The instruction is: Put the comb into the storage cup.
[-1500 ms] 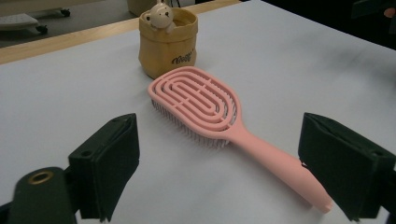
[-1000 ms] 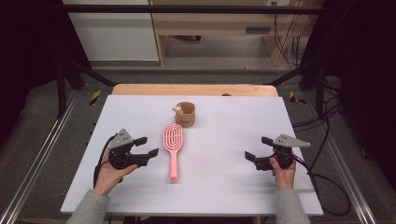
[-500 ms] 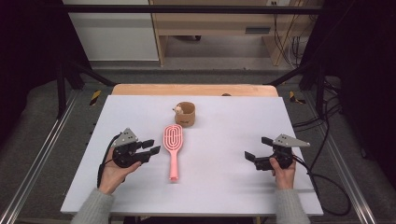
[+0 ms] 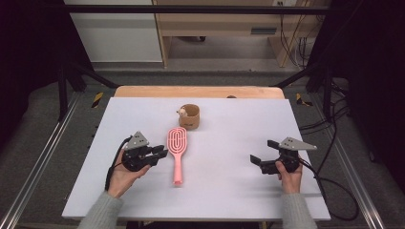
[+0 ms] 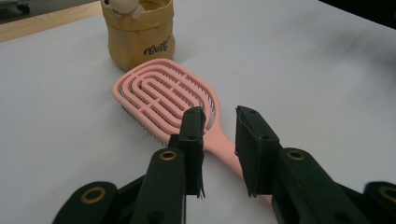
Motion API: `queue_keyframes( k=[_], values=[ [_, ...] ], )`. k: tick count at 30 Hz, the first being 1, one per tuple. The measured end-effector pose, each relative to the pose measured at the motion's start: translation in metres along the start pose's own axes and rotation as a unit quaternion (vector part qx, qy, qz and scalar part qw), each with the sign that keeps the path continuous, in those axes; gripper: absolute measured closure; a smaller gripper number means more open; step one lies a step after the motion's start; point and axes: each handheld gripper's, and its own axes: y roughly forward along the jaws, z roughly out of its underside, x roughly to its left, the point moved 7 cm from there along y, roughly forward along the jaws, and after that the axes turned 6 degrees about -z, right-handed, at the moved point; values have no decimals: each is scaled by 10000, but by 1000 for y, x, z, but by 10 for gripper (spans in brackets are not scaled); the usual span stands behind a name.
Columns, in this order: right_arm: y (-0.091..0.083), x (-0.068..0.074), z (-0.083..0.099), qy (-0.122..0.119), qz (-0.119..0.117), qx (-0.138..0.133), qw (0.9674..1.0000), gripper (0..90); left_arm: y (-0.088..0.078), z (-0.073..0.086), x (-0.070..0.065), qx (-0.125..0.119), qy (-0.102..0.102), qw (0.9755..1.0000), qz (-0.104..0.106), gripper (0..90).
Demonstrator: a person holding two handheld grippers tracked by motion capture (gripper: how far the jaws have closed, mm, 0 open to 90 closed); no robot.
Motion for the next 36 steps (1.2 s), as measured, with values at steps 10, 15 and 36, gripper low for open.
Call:
queue_keyframes(
  k=[10, 15, 36],
  values=[
    [0, 0, 0, -6, 1, 4, 10000, 3, 9, -2, -9, 126, 8, 9999, 57, 805],
    [0, 0, 0, 4, 8, -5, 10000, 3, 15, -3, -15, 171, 33, 9998, 93, 848],
    [0, 0, 0, 1, 2, 1, 10000, 3, 34, 4, -37, 449, 159, 9984, 314, 900]
  ],
)
